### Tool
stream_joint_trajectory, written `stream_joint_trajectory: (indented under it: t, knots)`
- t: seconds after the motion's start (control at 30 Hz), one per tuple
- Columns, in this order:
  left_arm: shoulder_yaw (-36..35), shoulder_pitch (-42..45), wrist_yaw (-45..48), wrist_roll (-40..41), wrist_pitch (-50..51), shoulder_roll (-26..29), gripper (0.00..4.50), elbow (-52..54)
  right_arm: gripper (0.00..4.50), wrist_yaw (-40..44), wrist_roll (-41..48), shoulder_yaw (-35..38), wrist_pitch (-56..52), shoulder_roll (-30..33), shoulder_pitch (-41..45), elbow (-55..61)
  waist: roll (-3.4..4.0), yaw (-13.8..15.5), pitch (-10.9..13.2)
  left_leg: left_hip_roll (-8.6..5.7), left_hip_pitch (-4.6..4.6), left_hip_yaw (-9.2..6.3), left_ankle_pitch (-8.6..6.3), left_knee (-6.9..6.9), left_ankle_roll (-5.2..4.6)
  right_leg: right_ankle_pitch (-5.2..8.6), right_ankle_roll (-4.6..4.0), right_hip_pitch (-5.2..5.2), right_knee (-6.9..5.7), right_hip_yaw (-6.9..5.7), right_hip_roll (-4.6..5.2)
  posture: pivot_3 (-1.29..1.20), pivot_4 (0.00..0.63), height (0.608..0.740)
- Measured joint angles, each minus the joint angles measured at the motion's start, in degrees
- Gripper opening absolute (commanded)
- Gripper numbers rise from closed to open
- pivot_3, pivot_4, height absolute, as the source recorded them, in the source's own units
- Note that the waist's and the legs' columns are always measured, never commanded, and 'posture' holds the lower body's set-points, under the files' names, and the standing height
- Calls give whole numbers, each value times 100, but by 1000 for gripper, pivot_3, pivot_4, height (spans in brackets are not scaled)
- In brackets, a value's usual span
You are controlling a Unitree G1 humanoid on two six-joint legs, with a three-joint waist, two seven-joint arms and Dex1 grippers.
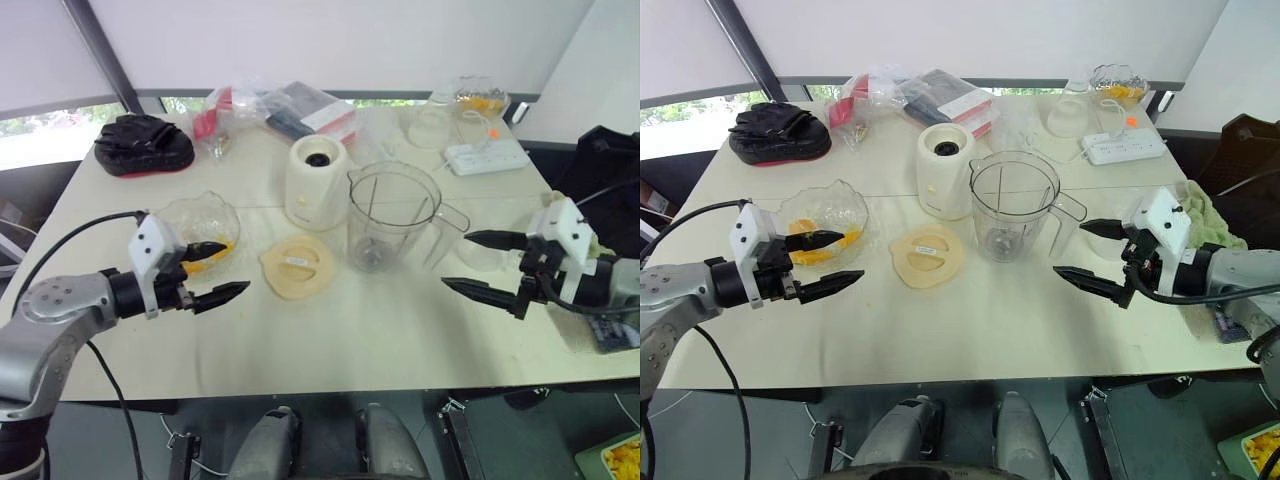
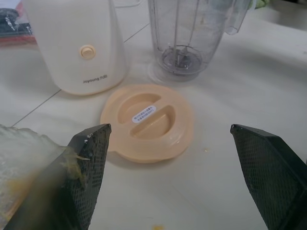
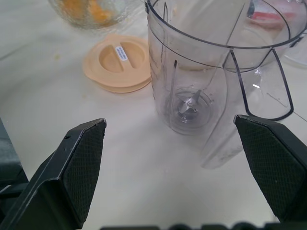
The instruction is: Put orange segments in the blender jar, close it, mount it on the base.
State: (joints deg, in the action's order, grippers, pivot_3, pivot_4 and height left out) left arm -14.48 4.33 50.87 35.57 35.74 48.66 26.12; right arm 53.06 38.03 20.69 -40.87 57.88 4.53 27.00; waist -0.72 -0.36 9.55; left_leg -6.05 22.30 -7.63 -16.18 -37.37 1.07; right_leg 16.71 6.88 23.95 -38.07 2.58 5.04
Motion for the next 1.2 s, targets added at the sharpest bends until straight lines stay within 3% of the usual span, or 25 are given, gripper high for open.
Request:
stream_joint_trajectory:
  t: [0.93,1.2]
  knots:
    - [31,198,-48,112,142,42,4174,-25,4487,-228,57,-230,-11,-132,275,21,0,3,0,0,0,0,0,1,0,0,0,1,0,0,0,0,150,740]
    - [23,852,765,-83,-96,837,4174,-1196,4487,-363,55,-341,-6,-339,225,152,-3,-9,3,0,3,0,1,4,1,0,0,7,0,-1,0,0,150,740]
